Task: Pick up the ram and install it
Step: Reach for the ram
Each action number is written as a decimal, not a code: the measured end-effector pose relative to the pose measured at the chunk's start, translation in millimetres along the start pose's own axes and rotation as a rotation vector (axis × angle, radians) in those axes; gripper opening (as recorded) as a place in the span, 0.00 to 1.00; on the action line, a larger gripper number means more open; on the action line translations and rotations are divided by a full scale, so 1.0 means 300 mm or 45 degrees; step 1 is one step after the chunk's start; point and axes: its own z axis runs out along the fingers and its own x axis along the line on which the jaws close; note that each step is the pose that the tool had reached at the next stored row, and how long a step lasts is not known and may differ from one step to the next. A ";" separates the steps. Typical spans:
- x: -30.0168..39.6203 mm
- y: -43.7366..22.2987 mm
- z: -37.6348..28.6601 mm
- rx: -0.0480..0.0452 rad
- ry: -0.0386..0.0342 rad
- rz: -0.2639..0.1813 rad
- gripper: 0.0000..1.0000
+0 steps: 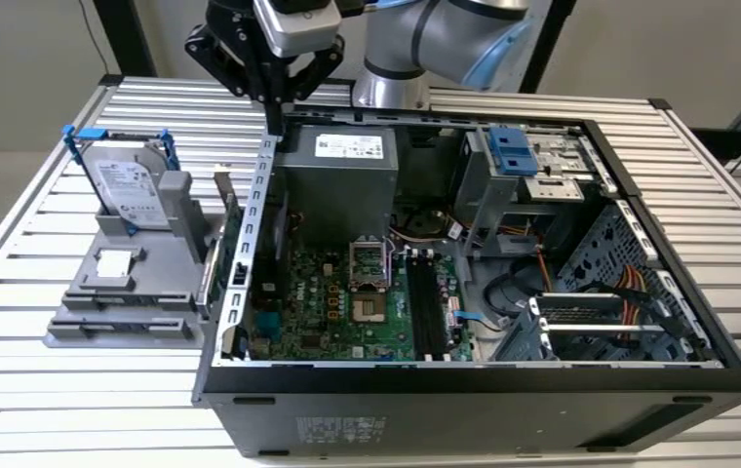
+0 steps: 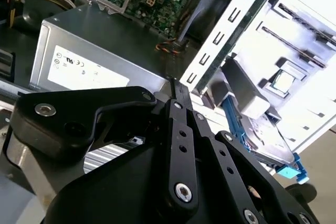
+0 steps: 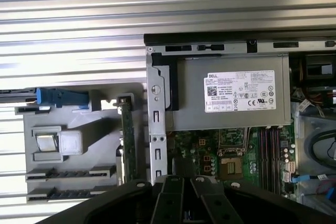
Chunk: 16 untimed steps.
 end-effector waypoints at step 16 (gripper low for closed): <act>0.081 -0.006 -0.002 0.000 0.0001 -0.002 0.00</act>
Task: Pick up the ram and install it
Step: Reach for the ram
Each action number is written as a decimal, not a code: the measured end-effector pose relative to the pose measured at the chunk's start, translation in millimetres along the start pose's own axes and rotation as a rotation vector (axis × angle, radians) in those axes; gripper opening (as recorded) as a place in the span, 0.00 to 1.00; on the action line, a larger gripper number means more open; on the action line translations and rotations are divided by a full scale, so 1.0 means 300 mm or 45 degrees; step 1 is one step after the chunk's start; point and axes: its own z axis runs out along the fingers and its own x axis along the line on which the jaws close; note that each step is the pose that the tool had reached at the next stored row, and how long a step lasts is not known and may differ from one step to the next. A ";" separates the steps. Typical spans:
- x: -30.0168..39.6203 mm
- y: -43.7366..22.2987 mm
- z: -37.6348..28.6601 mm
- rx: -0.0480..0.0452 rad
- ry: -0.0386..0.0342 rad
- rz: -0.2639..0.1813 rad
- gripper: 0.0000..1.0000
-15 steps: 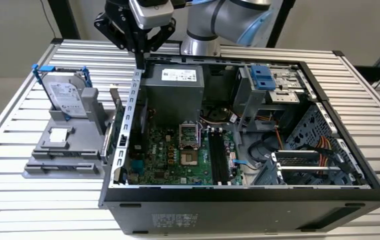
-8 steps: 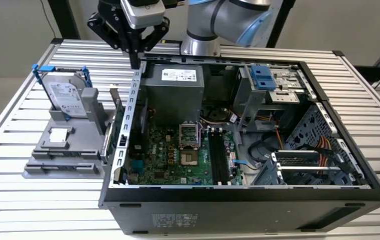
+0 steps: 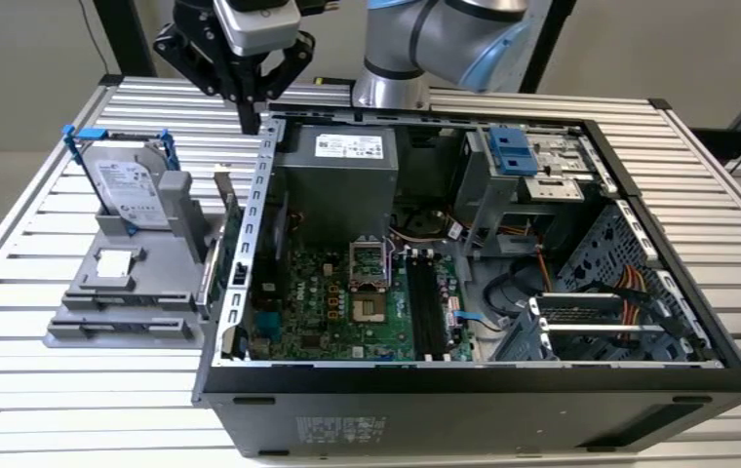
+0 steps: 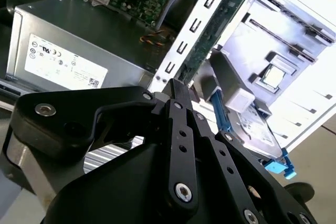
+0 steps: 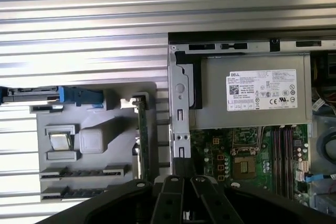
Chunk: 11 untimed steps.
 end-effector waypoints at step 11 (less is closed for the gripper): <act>0.062 -0.004 -0.001 0.000 0.0000 0.000 0.00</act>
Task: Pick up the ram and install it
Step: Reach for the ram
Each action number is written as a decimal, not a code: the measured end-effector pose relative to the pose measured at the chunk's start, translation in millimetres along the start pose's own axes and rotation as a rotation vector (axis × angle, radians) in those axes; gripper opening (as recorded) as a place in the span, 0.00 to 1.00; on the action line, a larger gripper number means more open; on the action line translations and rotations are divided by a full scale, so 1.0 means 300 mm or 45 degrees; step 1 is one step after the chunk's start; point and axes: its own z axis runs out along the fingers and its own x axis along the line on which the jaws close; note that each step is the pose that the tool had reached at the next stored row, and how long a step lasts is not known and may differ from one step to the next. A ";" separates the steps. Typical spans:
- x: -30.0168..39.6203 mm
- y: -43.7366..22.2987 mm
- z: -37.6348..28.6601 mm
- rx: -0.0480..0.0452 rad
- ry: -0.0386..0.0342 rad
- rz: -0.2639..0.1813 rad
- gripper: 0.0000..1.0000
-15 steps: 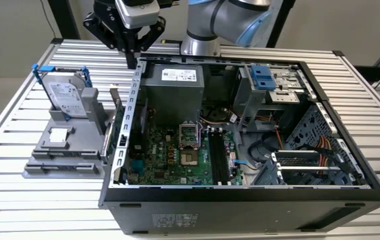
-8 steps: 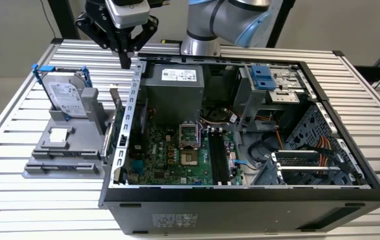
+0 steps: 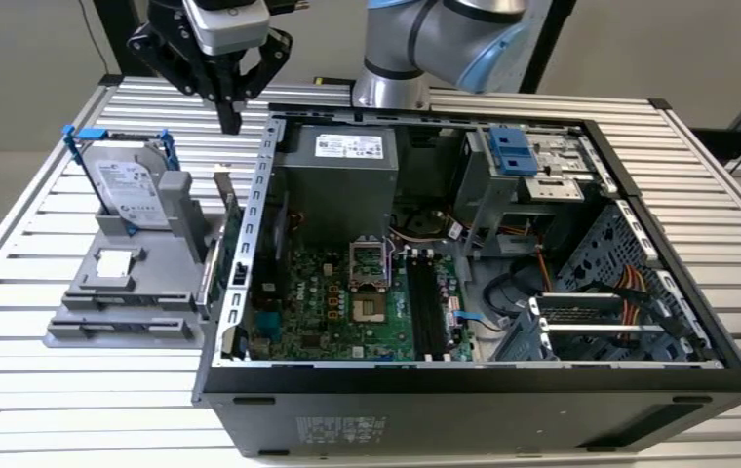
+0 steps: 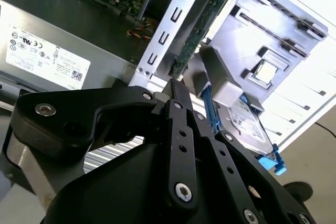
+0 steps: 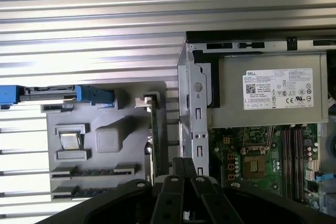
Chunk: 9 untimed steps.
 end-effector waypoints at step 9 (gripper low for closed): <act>0.053 -0.004 -0.001 0.000 0.0000 0.000 0.00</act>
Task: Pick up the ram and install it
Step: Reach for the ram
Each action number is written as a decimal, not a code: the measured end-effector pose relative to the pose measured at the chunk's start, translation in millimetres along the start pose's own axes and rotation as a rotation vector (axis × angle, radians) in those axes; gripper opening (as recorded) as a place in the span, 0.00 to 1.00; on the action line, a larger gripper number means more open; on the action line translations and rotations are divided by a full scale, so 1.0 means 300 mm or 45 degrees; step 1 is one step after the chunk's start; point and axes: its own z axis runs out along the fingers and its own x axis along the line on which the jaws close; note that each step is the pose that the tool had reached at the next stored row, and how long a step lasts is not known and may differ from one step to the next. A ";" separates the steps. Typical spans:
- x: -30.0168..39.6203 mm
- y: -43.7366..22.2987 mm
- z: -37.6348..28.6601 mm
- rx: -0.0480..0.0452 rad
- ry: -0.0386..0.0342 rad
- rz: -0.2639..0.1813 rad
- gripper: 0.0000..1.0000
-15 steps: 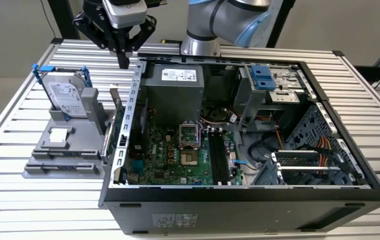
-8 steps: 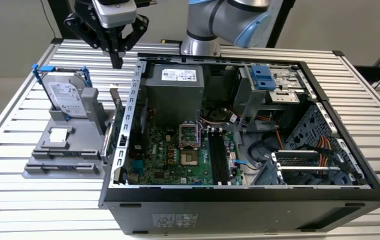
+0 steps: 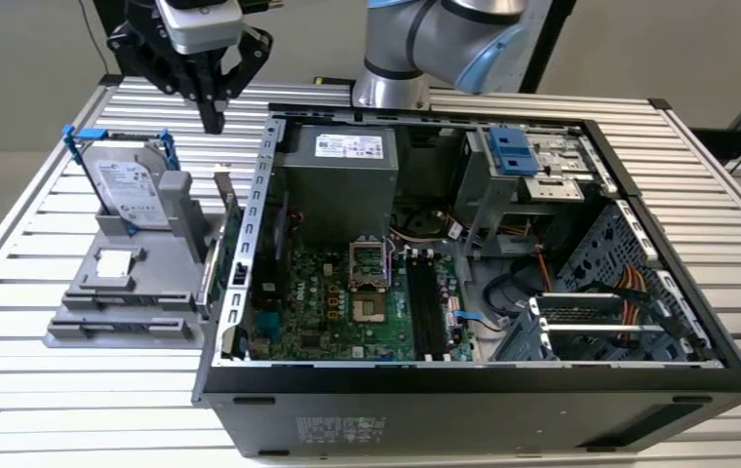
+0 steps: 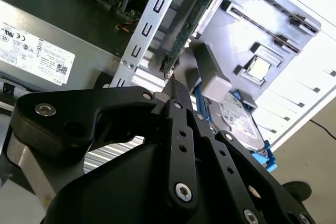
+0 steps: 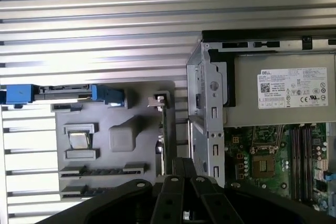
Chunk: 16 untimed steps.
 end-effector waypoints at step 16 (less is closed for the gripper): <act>0.068 -0.004 -0.001 0.000 0.0002 -0.001 0.00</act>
